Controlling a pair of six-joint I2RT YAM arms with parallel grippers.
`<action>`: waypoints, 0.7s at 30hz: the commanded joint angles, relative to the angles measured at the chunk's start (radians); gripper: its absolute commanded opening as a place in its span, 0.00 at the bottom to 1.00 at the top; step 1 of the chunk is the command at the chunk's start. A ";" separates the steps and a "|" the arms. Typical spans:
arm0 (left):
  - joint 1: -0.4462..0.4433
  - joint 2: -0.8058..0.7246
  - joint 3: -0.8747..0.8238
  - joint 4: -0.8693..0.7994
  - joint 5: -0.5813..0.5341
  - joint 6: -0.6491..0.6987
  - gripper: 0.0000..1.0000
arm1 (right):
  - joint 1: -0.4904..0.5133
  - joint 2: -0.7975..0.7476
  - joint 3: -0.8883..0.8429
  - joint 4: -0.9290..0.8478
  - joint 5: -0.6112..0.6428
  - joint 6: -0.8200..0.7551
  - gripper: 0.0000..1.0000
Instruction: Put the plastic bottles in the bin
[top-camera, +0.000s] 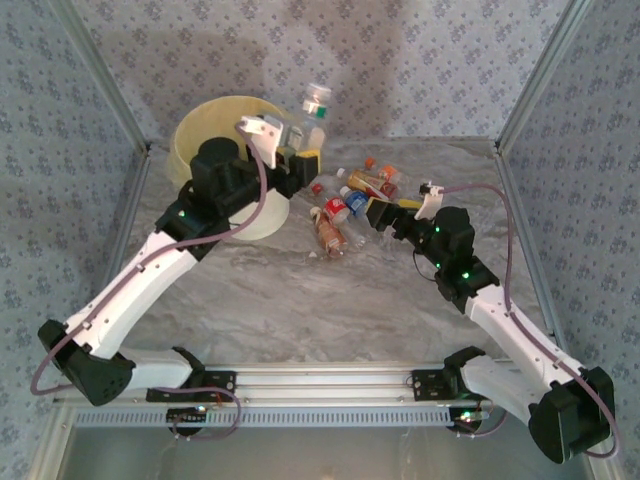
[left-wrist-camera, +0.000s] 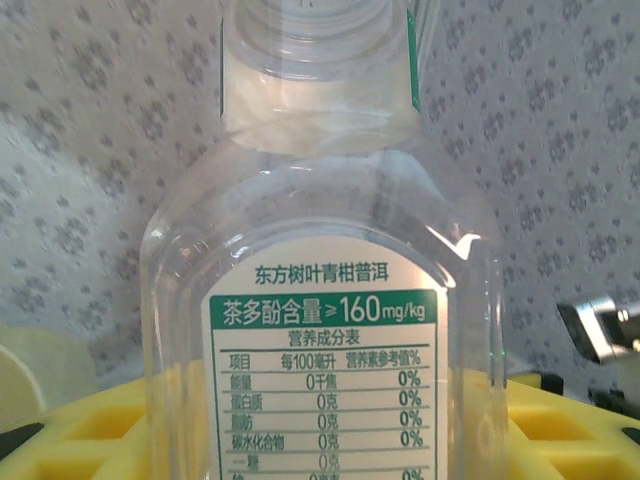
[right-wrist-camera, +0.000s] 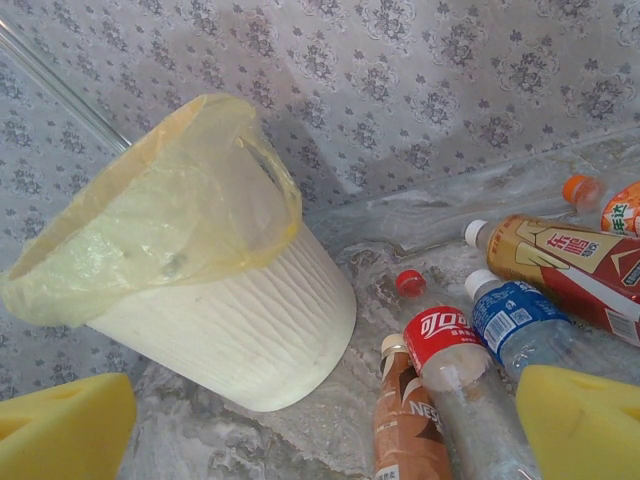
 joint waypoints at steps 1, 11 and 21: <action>0.033 0.012 0.073 0.027 0.002 0.034 0.52 | 0.005 -0.012 0.001 0.018 0.000 -0.016 1.00; 0.175 0.036 0.111 -0.073 -0.257 0.012 0.53 | 0.003 -0.007 0.001 -0.017 0.017 -0.016 1.00; 0.380 0.105 0.151 -0.278 -0.242 -0.112 0.52 | 0.003 -0.007 0.005 -0.043 0.023 -0.016 1.00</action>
